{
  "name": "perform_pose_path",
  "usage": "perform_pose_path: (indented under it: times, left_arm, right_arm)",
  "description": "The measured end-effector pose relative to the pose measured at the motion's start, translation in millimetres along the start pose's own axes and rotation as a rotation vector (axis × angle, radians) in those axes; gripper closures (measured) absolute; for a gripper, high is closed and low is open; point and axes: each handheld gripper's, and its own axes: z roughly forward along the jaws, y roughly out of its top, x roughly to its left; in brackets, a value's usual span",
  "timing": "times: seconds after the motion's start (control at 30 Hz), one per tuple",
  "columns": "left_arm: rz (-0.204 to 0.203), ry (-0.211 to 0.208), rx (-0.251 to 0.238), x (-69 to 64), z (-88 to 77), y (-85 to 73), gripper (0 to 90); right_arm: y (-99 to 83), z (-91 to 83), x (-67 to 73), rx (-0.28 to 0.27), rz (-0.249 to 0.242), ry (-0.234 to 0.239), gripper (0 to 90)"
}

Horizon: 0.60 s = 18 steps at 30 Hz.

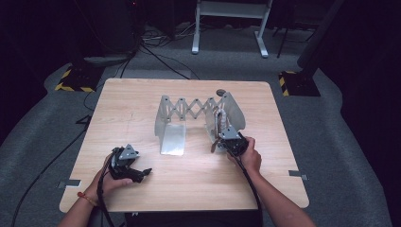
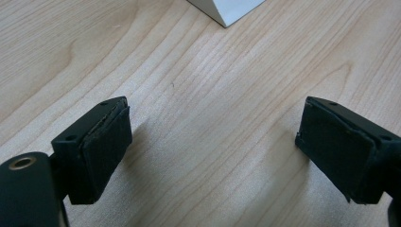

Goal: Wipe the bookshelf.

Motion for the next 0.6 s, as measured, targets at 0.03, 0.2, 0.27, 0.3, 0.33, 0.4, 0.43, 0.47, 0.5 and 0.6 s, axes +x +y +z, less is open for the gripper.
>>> perform_pose_path:
  times: [0.03,0.2,0.27,0.3,0.33,0.4,0.43,0.47,0.5,0.6]
  left_arm:
    - [0.0,0.0,0.0,0.0,0.0,0.0,11.2]
    - [0.0,0.0,0.0,0.1,0.0,0.0,11.2]
    - [0.0,0.0,0.0,0.0,0.0,0.0,11.2]
    - [0.0,0.0,0.0,0.0,0.0,0.0,11.2]
    - [0.0,0.0,0.0,0.0,0.0,0.0,11.2]
    - [0.0,0.0,0.0,0.0,0.0,0.0,11.2]
    - [0.0,0.0,0.0,0.0,0.0,0.0,11.2]
    - [0.0,0.0,0.0,0.0,0.0,0.0,11.2]
    - [0.0,0.0,0.0,0.0,0.0,0.0,11.2]
    - [0.001,-0.001,0.0,0.1,0.0,0.1,11.2]
  right_arm:
    - [-1.3,0.6,0.7,0.006,-0.001,0.003,72.7]
    - [-2.6,2.7,5.8,0.011,0.003,0.043,72.7]
    - [-3.9,2.9,8.8,0.012,0.019,0.089,72.7]
    - [-4.2,2.7,10.5,0.009,0.011,0.106,72.6]
    - [-4.1,2.4,11.7,0.005,0.017,0.124,72.6]
    - [-2.2,2.3,11.7,-0.005,0.04,0.165,72.5]
    - [-0.5,2.1,10.8,-0.006,0.045,0.174,72.5]
    - [1.8,1.6,9.0,-0.013,0.058,0.175,72.5]
    - [4.6,-0.3,6.1,-0.032,0.08,0.177,72.5]
    - [16.3,-11.7,-3.8,-0.101,0.111,0.16,72.6]
